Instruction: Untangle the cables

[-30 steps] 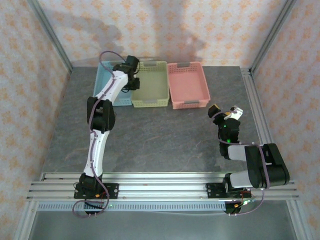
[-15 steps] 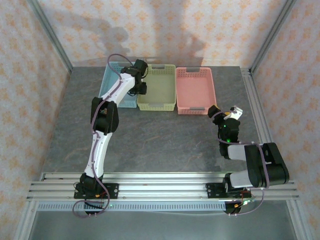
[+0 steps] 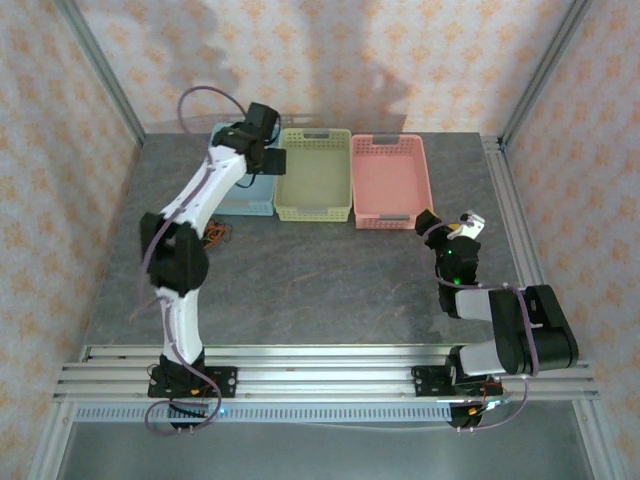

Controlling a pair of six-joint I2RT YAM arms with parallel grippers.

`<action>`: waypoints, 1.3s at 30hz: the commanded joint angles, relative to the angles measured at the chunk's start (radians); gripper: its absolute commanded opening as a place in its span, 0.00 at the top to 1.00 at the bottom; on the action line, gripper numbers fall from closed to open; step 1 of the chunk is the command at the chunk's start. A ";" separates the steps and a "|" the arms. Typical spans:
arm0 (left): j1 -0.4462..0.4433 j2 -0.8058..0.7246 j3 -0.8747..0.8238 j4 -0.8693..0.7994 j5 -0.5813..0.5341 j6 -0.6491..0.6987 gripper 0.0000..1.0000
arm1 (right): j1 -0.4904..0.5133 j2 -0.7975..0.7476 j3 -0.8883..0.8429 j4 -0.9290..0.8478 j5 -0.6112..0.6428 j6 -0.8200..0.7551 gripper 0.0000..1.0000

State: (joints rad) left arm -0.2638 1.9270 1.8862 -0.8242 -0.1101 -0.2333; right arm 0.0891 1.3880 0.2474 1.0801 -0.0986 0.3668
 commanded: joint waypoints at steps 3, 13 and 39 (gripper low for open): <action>0.112 -0.268 -0.361 0.146 -0.055 -0.140 0.09 | 0.004 0.009 0.024 0.041 -0.017 0.008 0.12; 0.263 -0.339 -0.637 0.079 -0.022 -0.219 0.06 | 0.004 0.014 0.021 0.050 -0.020 0.020 0.12; 0.307 -0.092 -0.669 0.187 0.102 -0.207 0.53 | 0.004 0.026 0.013 0.071 -0.019 0.026 0.13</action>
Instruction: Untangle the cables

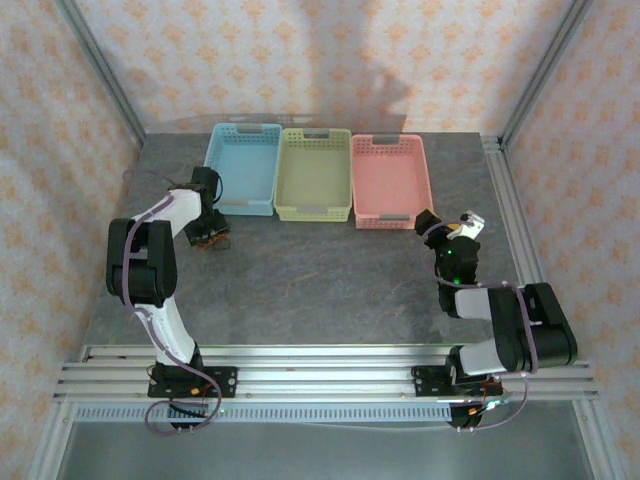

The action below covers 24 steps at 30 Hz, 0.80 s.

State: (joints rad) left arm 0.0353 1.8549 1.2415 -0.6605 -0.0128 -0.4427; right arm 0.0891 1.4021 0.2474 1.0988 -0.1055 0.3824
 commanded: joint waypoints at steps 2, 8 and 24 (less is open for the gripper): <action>0.008 -0.038 -0.038 0.025 0.013 0.002 0.62 | 0.005 0.011 0.013 0.052 -0.012 0.011 0.13; -0.020 -0.148 -0.097 0.022 0.035 -0.001 0.77 | 0.005 0.013 0.014 0.054 -0.013 0.012 0.13; -0.643 -0.350 -0.157 -0.008 -0.113 -0.070 0.84 | 0.004 0.016 0.011 0.059 -0.019 0.014 0.14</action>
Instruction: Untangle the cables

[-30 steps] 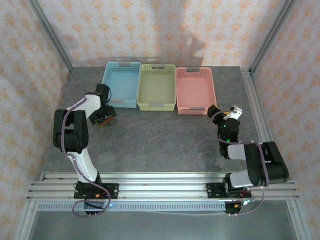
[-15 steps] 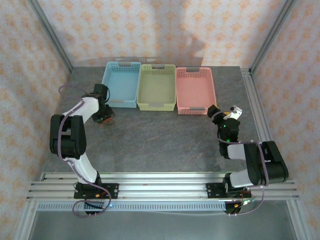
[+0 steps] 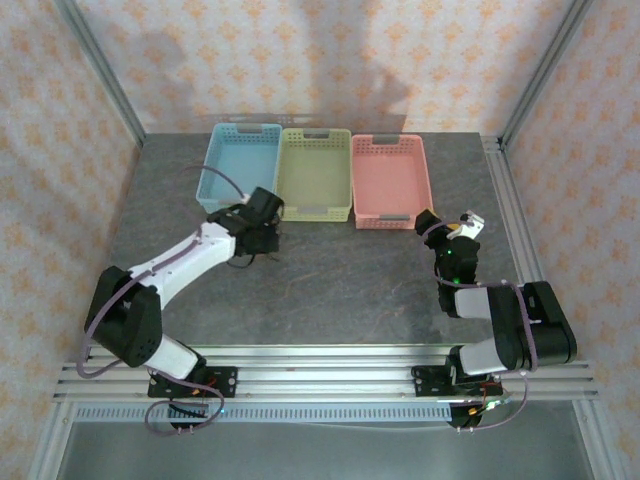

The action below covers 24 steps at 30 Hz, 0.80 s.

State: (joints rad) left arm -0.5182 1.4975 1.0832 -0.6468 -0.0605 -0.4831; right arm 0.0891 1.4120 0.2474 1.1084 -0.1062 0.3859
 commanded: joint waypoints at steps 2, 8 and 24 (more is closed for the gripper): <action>-0.168 0.045 0.024 -0.008 -0.049 -0.021 0.84 | 0.004 0.005 0.012 0.051 -0.020 0.011 0.14; -0.307 0.200 0.136 -0.027 -0.072 0.026 0.82 | 0.004 0.006 0.011 0.048 -0.026 0.009 0.16; -0.296 0.090 0.153 0.005 -0.105 0.116 0.04 | 0.004 0.012 0.017 0.042 -0.035 0.008 0.16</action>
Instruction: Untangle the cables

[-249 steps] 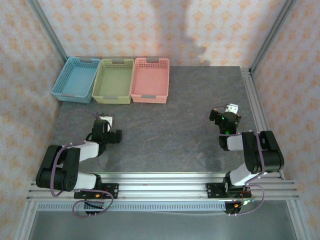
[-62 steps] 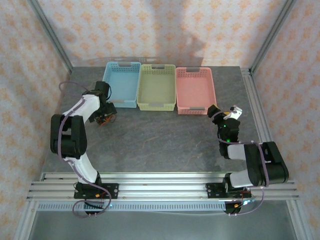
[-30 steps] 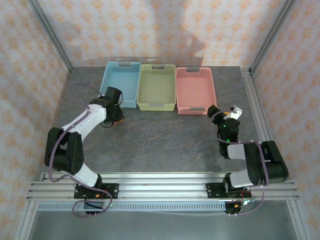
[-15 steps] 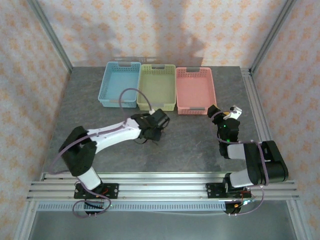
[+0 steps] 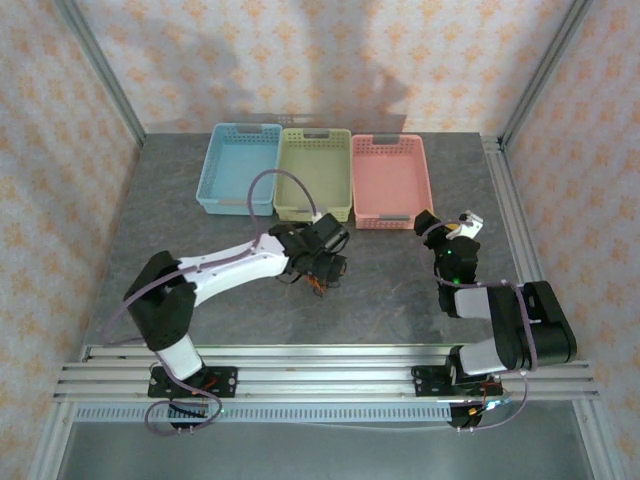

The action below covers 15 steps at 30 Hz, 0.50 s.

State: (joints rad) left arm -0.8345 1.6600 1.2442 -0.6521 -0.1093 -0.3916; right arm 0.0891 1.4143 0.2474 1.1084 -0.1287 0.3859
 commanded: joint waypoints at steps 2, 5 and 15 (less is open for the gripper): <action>0.050 -0.123 -0.058 0.062 -0.037 0.012 0.03 | 0.005 0.010 0.019 0.039 -0.016 0.008 0.16; 0.126 -0.204 -0.159 0.163 0.032 -0.002 0.03 | 0.006 0.008 0.024 0.030 -0.029 0.007 0.18; 0.242 -0.348 -0.317 0.354 0.004 0.002 0.08 | 0.024 -0.003 0.048 -0.017 -0.094 -0.027 0.24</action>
State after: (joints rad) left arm -0.6121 1.3449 0.9577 -0.4004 -0.0837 -0.3916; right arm 0.1005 1.4170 0.2672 1.1007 -0.1757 0.3813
